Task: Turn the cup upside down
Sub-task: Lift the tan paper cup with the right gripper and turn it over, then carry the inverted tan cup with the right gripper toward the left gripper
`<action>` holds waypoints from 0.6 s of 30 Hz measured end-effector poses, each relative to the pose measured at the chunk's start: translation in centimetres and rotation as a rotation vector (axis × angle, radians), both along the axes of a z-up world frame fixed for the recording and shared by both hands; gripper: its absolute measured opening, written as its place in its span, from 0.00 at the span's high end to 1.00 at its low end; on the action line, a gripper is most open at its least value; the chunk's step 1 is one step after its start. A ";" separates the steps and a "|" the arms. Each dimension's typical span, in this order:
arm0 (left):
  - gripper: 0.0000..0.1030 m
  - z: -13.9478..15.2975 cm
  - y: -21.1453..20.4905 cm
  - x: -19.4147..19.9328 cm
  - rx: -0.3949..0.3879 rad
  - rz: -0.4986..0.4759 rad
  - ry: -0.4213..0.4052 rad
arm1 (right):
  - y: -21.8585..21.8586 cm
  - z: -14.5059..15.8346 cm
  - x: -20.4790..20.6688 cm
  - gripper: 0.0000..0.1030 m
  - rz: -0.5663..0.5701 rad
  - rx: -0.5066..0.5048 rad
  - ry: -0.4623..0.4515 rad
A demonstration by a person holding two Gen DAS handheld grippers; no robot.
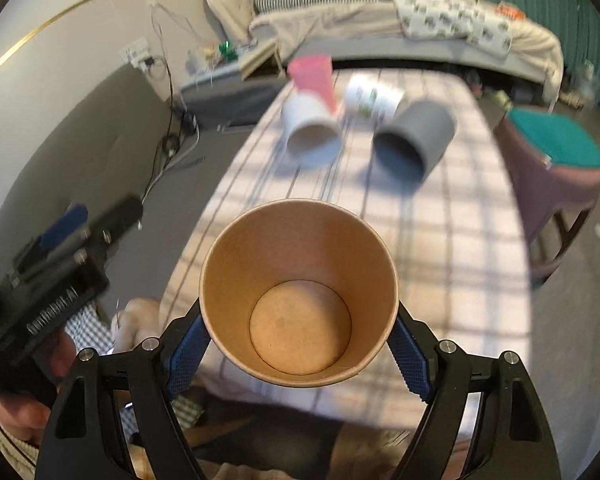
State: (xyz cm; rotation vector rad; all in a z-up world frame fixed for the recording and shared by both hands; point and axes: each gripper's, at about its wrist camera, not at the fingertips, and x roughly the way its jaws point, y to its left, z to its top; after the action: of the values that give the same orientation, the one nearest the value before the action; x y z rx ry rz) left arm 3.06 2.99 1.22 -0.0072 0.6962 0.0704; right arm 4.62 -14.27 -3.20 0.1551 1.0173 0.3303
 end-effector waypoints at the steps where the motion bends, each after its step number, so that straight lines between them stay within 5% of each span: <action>1: 0.08 -0.3 0.0 0.1 0.001 0.002 0.005 | 0.2 -1.0 0.2 0.21 -0.001 0.008 0.027; 18: 0.08 -4.4 0.7 2.1 0.013 0.020 0.091 | -0.5 -3.7 7.4 0.21 -0.162 0.071 -0.011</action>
State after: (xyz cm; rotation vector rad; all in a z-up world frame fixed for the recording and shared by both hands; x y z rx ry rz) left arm 5.19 3.71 -3.20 0.0013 0.7864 0.0946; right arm 12.03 -14.76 -6.90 0.2975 0.9763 0.2193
